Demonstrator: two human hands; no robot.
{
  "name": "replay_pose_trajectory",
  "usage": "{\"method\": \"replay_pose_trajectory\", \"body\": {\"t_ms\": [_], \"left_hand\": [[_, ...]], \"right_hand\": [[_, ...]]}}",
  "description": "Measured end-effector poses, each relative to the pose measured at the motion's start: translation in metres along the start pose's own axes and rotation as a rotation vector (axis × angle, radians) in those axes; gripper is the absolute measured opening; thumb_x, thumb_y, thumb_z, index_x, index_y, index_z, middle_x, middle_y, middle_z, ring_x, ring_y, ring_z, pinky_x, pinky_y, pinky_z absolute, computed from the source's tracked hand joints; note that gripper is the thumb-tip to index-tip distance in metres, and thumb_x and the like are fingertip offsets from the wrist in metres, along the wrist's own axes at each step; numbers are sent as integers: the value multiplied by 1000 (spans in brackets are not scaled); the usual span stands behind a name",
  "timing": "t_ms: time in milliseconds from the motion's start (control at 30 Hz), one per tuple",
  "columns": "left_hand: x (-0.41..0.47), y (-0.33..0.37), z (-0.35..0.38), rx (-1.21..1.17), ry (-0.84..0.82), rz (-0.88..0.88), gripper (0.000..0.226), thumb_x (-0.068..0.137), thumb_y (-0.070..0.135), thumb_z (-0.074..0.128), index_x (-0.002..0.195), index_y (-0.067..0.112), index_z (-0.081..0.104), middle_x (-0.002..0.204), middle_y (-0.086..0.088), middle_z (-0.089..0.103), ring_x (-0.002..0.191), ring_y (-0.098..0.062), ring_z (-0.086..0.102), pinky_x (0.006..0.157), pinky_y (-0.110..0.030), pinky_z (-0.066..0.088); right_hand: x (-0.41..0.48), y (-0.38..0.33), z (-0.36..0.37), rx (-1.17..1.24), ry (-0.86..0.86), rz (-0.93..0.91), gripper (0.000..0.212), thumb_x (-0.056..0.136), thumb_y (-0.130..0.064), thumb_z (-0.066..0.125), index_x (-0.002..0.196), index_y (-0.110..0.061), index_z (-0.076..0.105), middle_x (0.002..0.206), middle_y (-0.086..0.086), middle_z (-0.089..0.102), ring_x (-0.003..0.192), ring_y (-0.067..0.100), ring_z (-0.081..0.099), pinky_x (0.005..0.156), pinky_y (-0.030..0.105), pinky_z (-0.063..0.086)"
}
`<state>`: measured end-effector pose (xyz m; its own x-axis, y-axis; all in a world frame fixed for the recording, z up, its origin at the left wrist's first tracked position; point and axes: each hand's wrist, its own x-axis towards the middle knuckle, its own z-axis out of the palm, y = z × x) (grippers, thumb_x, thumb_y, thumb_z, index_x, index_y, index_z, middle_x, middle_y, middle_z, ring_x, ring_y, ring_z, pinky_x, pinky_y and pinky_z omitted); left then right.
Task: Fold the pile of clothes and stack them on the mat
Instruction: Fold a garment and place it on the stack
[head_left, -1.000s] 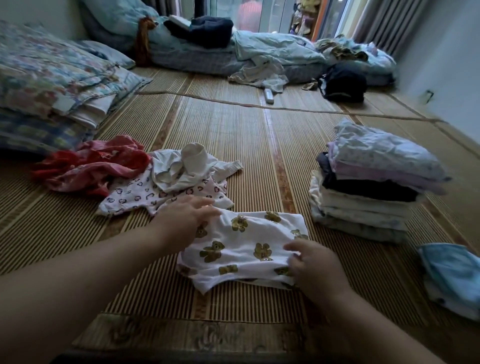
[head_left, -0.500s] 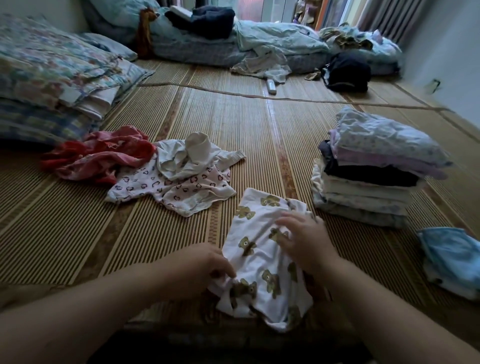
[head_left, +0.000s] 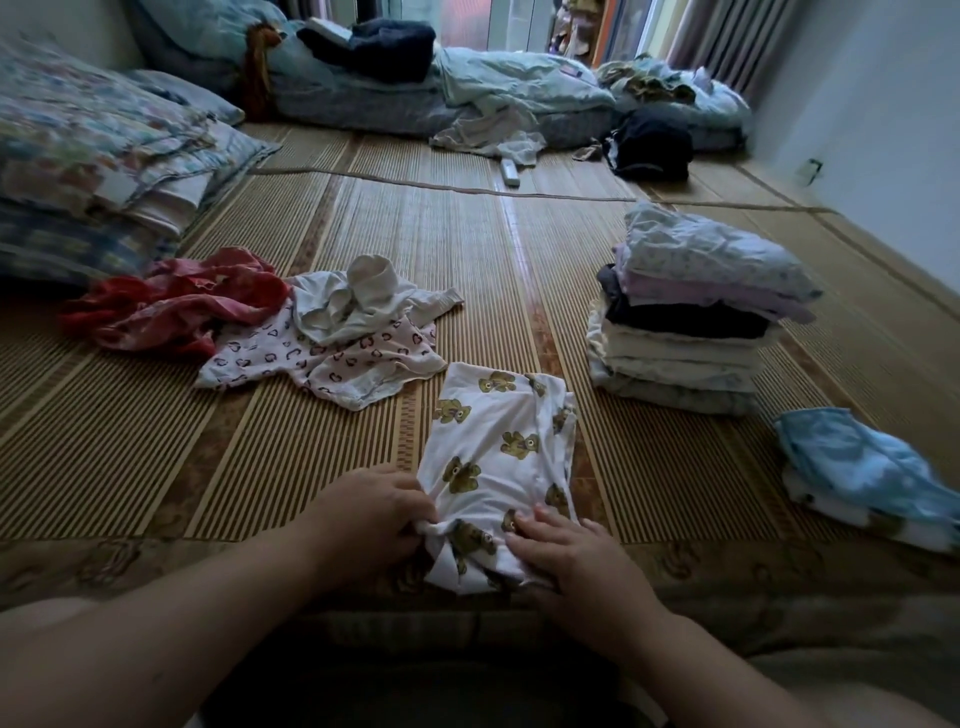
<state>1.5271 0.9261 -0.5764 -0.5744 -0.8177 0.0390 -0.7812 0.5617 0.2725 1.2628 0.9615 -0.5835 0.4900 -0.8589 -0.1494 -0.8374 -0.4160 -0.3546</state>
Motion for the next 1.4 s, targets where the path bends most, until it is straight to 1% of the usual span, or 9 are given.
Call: {"method": "replay_pose_trajectory", "body": {"t_ms": [200, 333, 400, 600, 667, 800, 1033, 1233, 1400], "left_hand": [[-6, 8, -8, 12, 45, 10, 38, 72, 49, 43, 89, 31, 73, 92, 19, 67, 84, -3, 57, 72, -25, 51], [11, 20, -27, -551, 60, -270, 34, 67, 45, 47, 75, 17, 65, 75, 7, 63, 66, -3, 52, 63, -28, 46], [32, 21, -42, -780, 140, -375, 29, 72, 37, 52, 79, 12, 63, 76, -5, 63, 67, -16, 56, 62, -33, 45], [101, -7, -44, -1226, 172, -843, 37, 94, 37, 55, 119, 11, 58, 105, -14, 65, 90, -27, 65, 66, -36, 56], [110, -22, -30, -1057, 146, -945, 48, 87, 50, 56, 116, 13, 62, 109, -13, 64, 94, -29, 62, 77, -41, 55], [114, -30, -13, -695, 61, -970, 45, 84, 52, 60, 96, 9, 70, 89, -7, 67, 79, -20, 62, 65, -28, 47], [130, -18, -17, -627, 18, -857, 27, 87, 35, 63, 99, 12, 64, 84, -1, 64, 74, -13, 59, 56, -26, 40], [132, 14, -30, -1199, 189, -880, 40, 87, 34, 61, 116, 7, 59, 99, -18, 68, 85, -33, 68, 73, -46, 58], [155, 84, -33, -1499, -81, -892, 42, 93, 44, 52, 110, 7, 60, 92, -24, 72, 81, -40, 71, 67, -46, 58]], "right_hand": [[-1, -1, -15, 347, 127, 86, 44, 71, -42, 43, 94, -21, 74, 105, -5, 72, 105, 4, 61, 90, 27, 47], [12, -9, -54, 772, 144, 236, 13, 73, -28, 57, 73, -19, 67, 63, -2, 58, 53, 7, 51, 50, 28, 41], [32, -7, -79, 916, 141, 269, 13, 86, -22, 60, 88, -9, 64, 75, 4, 61, 56, 8, 58, 51, 22, 46], [116, 38, -95, 960, 371, 583, 48, 86, -55, 57, 112, -15, 60, 102, 7, 67, 94, 26, 65, 89, 50, 52], [124, 48, -85, 909, 355, 674, 62, 85, -61, 54, 119, -10, 58, 105, 7, 65, 91, 23, 63, 84, 43, 53], [124, 55, -59, 637, 104, 746, 76, 65, -66, 70, 113, -7, 61, 106, 10, 65, 85, 21, 62, 65, 30, 48], [143, 33, -62, 676, 142, 655, 25, 69, -28, 70, 90, -17, 63, 91, 5, 67, 86, 22, 64, 78, 38, 56], [112, 40, -82, 1325, 203, 588, 43, 73, 0, 58, 115, -9, 59, 106, 18, 68, 92, 32, 69, 76, 43, 58], [36, 79, -108, 1454, 281, 756, 20, 89, -13, 55, 104, -8, 67, 97, 18, 71, 90, 34, 68, 80, 45, 55]]}}
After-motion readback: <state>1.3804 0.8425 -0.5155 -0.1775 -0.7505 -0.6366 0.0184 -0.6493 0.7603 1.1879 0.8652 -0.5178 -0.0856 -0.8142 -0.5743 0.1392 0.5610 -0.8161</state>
